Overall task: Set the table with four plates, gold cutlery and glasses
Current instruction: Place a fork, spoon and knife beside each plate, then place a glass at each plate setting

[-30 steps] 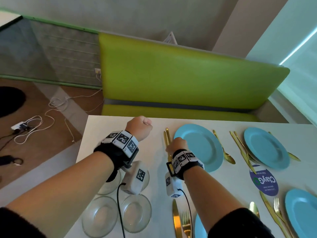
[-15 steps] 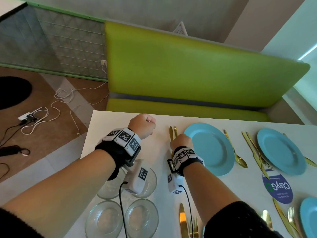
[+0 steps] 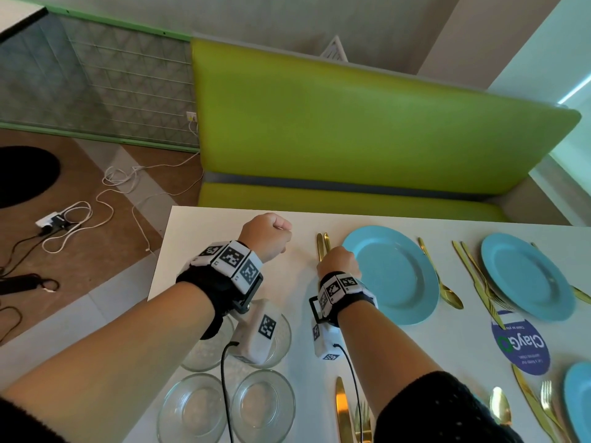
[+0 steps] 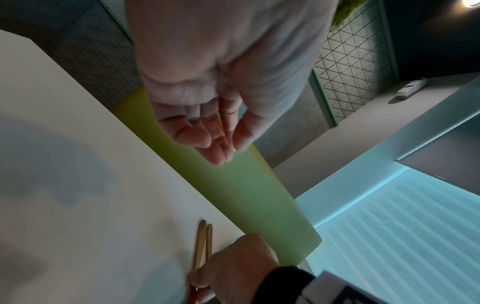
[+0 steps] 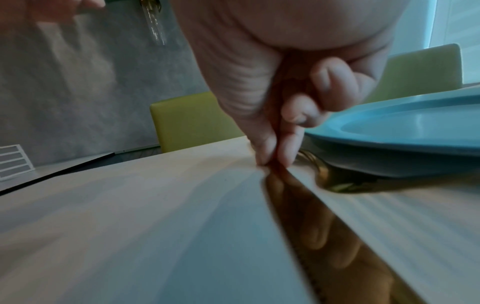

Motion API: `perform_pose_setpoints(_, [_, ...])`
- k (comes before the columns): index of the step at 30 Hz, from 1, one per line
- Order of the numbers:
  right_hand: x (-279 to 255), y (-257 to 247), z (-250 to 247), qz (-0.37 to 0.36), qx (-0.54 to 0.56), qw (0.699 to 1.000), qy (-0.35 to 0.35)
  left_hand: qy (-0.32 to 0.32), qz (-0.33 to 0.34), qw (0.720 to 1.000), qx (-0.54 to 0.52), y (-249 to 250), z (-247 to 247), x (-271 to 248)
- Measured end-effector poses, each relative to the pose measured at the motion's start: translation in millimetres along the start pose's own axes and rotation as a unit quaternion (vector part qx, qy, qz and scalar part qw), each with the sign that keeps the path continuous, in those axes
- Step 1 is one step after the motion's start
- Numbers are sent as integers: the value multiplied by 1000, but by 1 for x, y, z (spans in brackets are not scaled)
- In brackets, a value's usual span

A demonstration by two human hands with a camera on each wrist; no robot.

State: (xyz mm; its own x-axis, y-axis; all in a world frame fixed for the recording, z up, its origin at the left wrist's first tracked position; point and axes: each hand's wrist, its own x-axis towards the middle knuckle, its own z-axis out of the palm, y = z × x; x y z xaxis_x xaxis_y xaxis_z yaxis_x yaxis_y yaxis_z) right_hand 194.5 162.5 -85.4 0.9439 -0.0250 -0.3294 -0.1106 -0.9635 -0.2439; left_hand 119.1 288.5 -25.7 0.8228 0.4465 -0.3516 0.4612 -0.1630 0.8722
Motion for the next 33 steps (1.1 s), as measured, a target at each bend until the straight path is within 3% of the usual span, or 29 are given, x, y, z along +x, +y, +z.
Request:
perform_pose_setpoints(8, [-14,14,-21,-36,-20,999,16,0,15,1000,-2,9,3,-15])
perform_pose_setpoints(17, [-51,68,-70,-99,-44,994,2,-24,47,998,31,30,23,-72])
perform_pose_setpoints(23, [-84,115,-74,-172,-35,977,-120,-19,45,997,53,30,55,-120])
perform_pose_setpoints(27, [-96,149,-64,-188,14,969,-156,-48,26,996,71,20,89,-151])
perform_pose_setpoints(33, [-111,179,-68,-214,-19,960,-182,-92,-33,984,146,-15,124,-193])
